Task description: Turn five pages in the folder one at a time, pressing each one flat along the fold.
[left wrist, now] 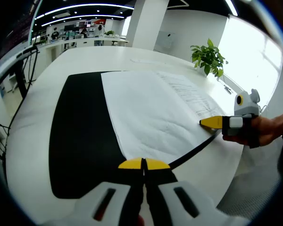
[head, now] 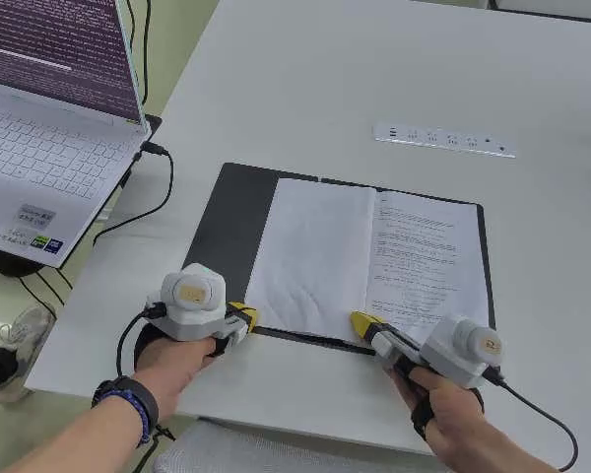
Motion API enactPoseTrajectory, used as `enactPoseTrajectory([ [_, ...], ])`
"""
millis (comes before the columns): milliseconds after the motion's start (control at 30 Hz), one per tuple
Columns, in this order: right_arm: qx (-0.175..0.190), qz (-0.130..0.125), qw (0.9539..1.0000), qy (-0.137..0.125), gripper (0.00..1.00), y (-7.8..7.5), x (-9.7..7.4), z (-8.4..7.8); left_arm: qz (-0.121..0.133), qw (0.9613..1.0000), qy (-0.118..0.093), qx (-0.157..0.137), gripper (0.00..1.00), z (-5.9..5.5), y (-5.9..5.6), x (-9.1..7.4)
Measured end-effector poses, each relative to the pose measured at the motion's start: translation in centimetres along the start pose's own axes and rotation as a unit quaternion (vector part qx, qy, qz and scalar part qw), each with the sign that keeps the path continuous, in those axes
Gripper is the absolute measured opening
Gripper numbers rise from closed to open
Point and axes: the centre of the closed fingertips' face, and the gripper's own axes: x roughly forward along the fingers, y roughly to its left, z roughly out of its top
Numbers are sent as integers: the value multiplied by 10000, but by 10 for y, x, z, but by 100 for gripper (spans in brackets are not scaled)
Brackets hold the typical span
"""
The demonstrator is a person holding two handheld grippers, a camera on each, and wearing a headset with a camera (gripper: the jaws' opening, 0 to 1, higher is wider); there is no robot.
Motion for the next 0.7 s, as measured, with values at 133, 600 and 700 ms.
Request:
enactPoseTrajectory([
  [133, 66, -3, 10000, -9, 0, 1, -2, -2, -2, 10000, 12, -14, 0, 0, 0, 0],
  [600, 240, 1, 9996, 169, 0, 6, -13, -12, 188, 9996, 134, -172, 0, 1, 0, 0],
  [700, 268, -10, 9993, 246, 0, 7, -15, -14, 276, 9986, 153, -420, 0, 1, 0, 0],
])
